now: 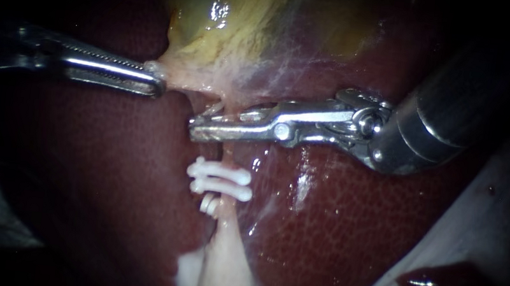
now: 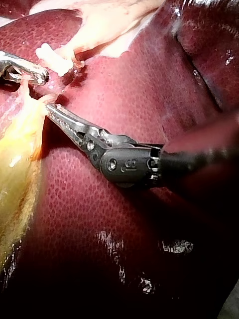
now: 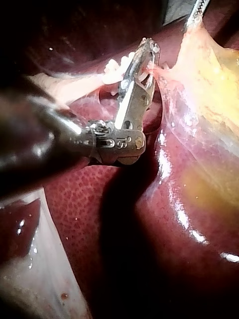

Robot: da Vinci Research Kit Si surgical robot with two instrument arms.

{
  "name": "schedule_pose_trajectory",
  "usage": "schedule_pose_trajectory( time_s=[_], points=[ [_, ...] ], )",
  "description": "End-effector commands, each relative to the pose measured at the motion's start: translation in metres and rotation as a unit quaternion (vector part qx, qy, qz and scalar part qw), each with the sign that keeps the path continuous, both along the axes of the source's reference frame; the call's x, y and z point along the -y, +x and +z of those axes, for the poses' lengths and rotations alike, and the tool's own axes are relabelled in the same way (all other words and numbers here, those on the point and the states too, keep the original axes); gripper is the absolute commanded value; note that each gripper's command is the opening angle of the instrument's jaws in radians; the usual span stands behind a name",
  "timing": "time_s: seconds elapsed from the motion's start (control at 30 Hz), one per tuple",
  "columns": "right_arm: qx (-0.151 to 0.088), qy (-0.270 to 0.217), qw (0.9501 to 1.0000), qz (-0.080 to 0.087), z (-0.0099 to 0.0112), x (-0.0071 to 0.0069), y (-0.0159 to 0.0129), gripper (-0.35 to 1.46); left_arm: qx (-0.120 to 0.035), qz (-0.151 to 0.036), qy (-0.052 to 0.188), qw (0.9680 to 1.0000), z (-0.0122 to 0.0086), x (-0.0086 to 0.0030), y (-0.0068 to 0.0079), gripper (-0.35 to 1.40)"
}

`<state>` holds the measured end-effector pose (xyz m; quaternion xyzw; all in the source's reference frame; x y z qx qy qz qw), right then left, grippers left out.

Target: Going back third clip right tube

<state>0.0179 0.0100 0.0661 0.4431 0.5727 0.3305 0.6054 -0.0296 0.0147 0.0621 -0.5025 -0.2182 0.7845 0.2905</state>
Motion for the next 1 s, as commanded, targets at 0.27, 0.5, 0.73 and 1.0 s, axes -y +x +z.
schedule_pose_trajectory(
  time_s=[0.27,0.5,0.73,1.0],
  points=[
    [-0.007,-0.005,0.9999,0.006,0.0012,0.0016,0.0007,0.29,0.001,0.001,0.0,1.0,-0.0001,0.0,0.0002,-0.35],
    [-0.001,-0.012,0.9999,0.01,0.003,0.0029,0.0014,0.44,0.001,0.001,0.0,1.0,-0.0001,0.0001,0.0004,-0.35],
    [0.011,-0.018,0.9996,0.02,0.0048,0.0033,0.0012,0.48,0.001,0.001,0.0,1.0,-0.0001,0.0001,0.0003,-0.35],
    [0.031,-0.053,0.9981,0.005,0.0051,0.0037,-0.0003,0.49,0.001,0.001,0.0,1.0,-0.0001,0.0001,0.0005,-0.35]
  ],
)
